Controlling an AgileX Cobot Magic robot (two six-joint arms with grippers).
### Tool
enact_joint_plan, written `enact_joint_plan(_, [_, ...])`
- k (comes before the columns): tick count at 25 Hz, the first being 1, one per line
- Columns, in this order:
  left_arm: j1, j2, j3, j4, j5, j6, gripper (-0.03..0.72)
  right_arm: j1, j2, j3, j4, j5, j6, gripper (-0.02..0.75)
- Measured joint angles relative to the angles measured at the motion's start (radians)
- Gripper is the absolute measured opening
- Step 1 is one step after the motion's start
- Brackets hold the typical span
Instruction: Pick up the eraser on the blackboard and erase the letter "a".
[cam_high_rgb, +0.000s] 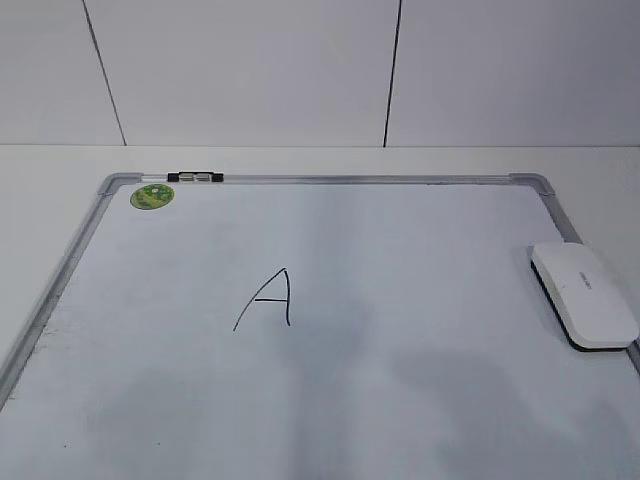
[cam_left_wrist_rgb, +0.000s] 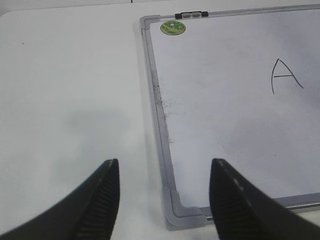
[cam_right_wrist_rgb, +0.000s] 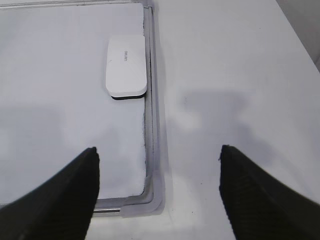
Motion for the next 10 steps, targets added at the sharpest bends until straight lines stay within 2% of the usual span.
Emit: enact_joint_plan(10, [0.000,0.000,0.000,0.000,0.000,0.000,0.426,0.000,0.000,0.000,0.000,0.000,0.000,0.592])
